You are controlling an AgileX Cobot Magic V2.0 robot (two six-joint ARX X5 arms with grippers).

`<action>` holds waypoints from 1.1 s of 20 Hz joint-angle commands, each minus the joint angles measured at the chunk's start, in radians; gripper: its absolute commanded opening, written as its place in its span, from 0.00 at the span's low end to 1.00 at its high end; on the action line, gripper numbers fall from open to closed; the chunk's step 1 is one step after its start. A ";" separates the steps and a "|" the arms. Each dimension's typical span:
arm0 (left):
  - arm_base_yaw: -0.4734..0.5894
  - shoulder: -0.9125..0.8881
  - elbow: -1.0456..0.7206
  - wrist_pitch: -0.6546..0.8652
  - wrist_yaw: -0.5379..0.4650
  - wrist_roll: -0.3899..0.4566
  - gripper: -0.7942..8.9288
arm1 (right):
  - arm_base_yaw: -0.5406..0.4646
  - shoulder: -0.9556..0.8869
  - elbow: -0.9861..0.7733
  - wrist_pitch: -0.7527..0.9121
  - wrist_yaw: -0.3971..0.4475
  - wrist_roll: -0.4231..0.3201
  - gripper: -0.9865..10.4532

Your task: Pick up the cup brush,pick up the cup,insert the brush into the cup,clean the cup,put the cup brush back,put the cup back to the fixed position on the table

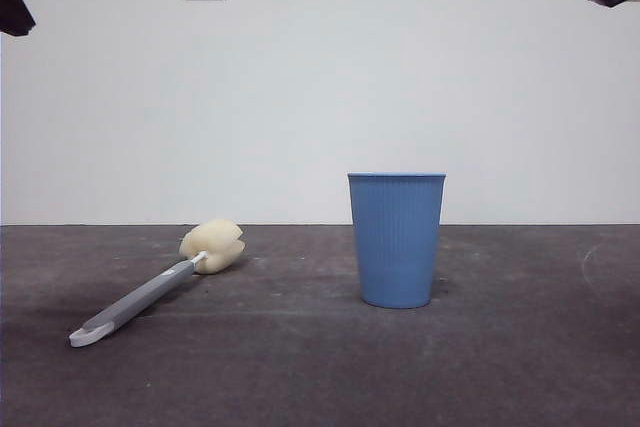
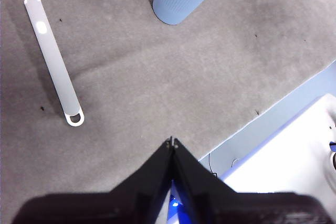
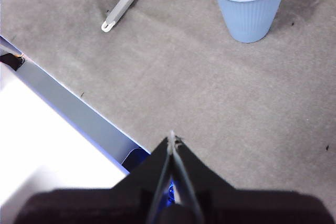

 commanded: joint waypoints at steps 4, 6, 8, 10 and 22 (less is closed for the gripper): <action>-0.001 -0.001 -0.006 0.001 -0.002 0.014 0.08 | 0.002 -0.001 0.002 0.005 0.005 -0.003 0.09; -0.001 -0.001 -0.006 0.001 -0.002 0.014 0.08 | 0.002 -0.001 0.002 0.005 0.005 -0.003 0.09; -0.001 -0.001 -0.006 0.001 -0.002 0.014 0.08 | 0.002 -0.001 0.002 0.005 0.005 -0.003 0.09; -0.001 -0.001 -0.006 0.001 -0.002 0.014 0.08 | 0.002 -0.001 0.002 0.005 0.005 -0.003 0.09; 0.010 -0.011 -0.006 0.170 -0.080 0.227 0.08 | 0.002 -0.001 0.002 0.004 0.004 -0.003 0.09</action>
